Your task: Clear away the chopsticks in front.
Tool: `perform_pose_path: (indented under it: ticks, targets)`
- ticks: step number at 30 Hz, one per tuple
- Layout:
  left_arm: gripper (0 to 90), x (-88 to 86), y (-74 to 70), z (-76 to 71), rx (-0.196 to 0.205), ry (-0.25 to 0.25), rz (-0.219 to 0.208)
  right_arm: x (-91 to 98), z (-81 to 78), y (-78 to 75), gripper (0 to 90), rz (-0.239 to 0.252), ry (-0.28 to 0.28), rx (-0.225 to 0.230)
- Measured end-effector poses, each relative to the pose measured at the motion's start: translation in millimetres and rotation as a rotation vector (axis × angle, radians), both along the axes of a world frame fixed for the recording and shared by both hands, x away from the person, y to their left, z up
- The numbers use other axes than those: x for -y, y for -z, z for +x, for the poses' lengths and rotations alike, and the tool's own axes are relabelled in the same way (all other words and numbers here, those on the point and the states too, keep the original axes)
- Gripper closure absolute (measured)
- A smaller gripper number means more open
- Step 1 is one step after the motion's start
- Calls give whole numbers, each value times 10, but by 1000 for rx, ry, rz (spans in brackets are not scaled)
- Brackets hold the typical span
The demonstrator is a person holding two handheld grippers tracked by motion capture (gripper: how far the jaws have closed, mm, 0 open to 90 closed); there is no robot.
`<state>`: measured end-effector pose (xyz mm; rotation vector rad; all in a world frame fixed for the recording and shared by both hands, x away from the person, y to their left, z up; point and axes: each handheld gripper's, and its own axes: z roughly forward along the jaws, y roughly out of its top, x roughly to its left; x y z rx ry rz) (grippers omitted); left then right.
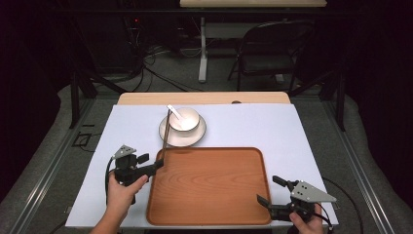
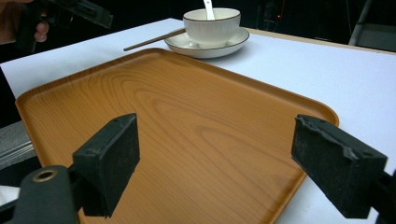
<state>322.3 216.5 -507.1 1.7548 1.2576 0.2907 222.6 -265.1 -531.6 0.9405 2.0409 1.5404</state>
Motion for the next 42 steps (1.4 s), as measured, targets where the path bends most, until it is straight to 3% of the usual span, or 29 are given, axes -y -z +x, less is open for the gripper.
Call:
perform_pose_path:
  ticks: [11, 16, 23, 36, 42]
  targets:
    - [336, -70, -130, 401, -30, -41, 47, 12, -26, -2, 152, 2, 10, -11]
    - [350, -116, -175, 570, -44, -52, 61, 11, -18, -2, 152, 0, 3, 6]
    - [353, -142, -228, 790, -41, -69, 45, -12, 14, -1, 152, 0, -12, -4]
    - [356, -130, -253, 1171, -72, -104, 33, -33, 47, -1, 152, 0, -27, -4]
    - [388, -118, -274, 1266, -79, -106, 57, -31, 45, -1, 152, 1, -25, -6]
